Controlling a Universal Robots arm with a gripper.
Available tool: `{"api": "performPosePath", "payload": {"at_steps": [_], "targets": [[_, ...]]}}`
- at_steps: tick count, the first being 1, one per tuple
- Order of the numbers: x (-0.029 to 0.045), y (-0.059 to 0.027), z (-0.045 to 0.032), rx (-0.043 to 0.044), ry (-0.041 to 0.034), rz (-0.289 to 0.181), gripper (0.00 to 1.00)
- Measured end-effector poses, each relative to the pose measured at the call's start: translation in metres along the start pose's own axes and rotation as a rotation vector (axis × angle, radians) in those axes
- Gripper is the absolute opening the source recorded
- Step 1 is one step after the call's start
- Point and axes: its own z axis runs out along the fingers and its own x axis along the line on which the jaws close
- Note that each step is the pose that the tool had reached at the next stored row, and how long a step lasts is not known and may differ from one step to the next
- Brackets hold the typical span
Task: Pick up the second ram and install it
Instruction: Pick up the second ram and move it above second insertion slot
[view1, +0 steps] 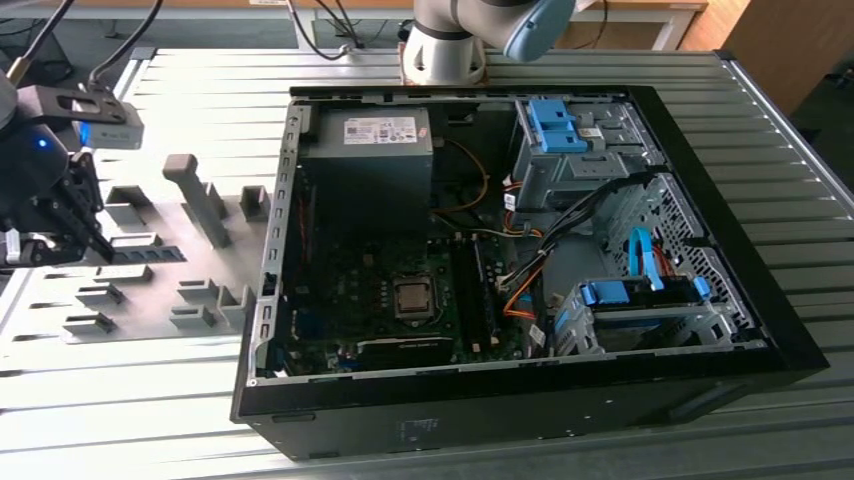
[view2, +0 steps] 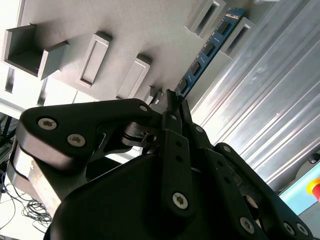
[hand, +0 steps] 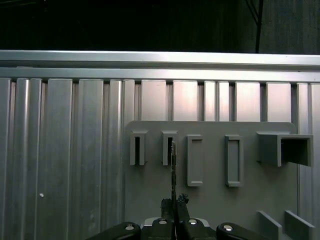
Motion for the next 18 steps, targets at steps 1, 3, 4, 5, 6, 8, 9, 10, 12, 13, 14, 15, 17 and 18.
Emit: {"api": "performPosePath", "payload": {"at_steps": [1,3,4,5,6,8,9,10,12,13,14,15,17,18], "targets": [[0.0000,0.0000,-0.0002,0.0000,0.0001,0.000,0.14],[0.0000,0.0000,-0.0008,-0.0001,0.0001,0.000,0.14],[0.0000,0.0000,-0.0011,-0.0001,0.0001,0.000,0.14],[0.0000,0.0000,-0.0014,-0.0001,0.0001,0.000,0.14],[0.0000,0.0000,-0.0017,-0.0001,0.0001,0.000,0.14],[0.0000,0.0001,-0.0026,-0.0002,0.0002,0.000,0.14],[0.0000,0.0001,-0.0030,-0.0001,0.0001,0.000,0.14],[0.0000,0.0001,-0.0033,-0.0001,0.0001,0.000,0.14],[-0.0001,0.0001,-0.0040,-0.0001,0.0001,0.000,0.14],[-0.0001,0.0001,-0.0043,-0.0001,0.0001,0.000,0.14],[-0.0001,0.0001,-0.0045,-0.0001,0.0001,0.000,0.14],[-0.0001,0.0001,-0.0047,0.0000,0.0000,0.000,0.14],[-0.0001,0.0001,-0.0052,-0.0001,0.0001,0.000,0.14],[-0.0001,0.0001,-0.0054,-0.0001,0.0001,0.000,0.14]]}}
